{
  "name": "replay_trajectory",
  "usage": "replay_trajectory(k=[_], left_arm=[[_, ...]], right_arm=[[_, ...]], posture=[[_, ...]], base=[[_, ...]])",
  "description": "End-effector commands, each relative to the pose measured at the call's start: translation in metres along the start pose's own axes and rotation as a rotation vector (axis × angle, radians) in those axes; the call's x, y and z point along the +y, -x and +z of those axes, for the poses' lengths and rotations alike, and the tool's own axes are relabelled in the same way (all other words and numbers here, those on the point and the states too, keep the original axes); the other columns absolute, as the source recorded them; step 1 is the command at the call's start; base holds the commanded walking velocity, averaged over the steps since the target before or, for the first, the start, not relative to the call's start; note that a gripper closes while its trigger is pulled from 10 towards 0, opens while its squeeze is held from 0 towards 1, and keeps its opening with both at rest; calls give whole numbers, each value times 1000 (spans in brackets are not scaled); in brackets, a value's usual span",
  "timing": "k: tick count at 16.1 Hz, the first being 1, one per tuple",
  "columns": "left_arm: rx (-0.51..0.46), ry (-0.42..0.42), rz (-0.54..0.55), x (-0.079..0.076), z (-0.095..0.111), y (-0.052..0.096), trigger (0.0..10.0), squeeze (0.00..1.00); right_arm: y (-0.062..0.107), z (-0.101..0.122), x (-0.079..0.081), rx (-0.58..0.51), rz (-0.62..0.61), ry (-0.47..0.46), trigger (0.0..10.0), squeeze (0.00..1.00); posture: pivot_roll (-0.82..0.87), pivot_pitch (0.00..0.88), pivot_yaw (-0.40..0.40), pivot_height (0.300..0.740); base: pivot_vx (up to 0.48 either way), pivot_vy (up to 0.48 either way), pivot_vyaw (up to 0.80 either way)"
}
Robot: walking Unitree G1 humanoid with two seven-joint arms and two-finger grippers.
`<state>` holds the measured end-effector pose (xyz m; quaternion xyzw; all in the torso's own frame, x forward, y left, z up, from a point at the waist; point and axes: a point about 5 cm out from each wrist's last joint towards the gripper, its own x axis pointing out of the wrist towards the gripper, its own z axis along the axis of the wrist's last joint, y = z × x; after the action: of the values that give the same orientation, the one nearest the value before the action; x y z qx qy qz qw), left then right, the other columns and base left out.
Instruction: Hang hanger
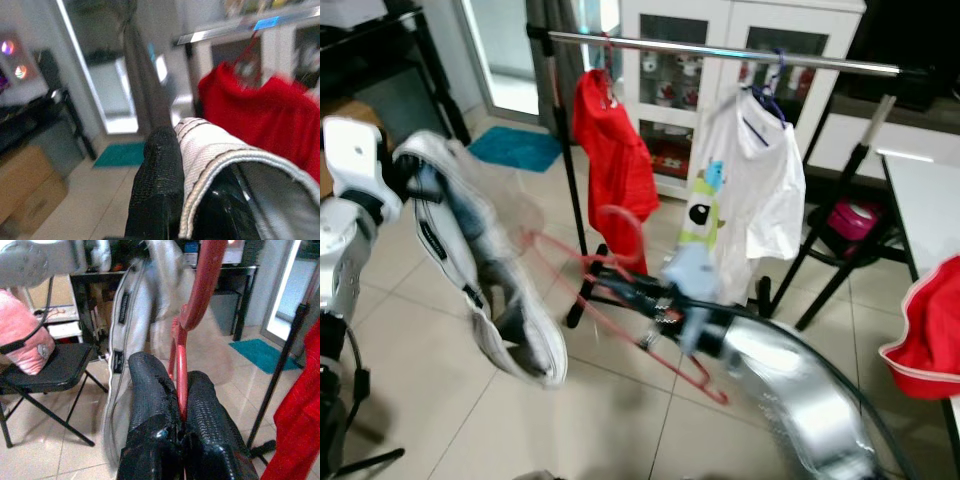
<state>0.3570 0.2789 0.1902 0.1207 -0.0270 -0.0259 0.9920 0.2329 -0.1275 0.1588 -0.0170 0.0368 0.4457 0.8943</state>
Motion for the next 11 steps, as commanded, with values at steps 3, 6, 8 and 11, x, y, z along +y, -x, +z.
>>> replay_trajectory(k=[3,6,8,11], left_arm=[[16,78,-26,-1,-15,7,0,0],[8,254,-218,-62,-21,20,8314,0],[62,291,-284,-94,-22,29,10000,0],[39,288,-221,-113,-26,47,10000,0]], right_arm=[[22,4,-20,-55,-235,-68,0,0],[17,-16,-47,-95,-623,-264,10000,0],[7,-24,-49,-55,-651,-317,10000,0],[3,-29,-55,-48,-817,-128,10000,0]], posture=[[-140,0,53,740],[-133,0,48,740],[-126,0,43,740],[-119,0,29,740]], base=[[0,0,0],[0,0,0],[0,0,0],[0,0,-242]])
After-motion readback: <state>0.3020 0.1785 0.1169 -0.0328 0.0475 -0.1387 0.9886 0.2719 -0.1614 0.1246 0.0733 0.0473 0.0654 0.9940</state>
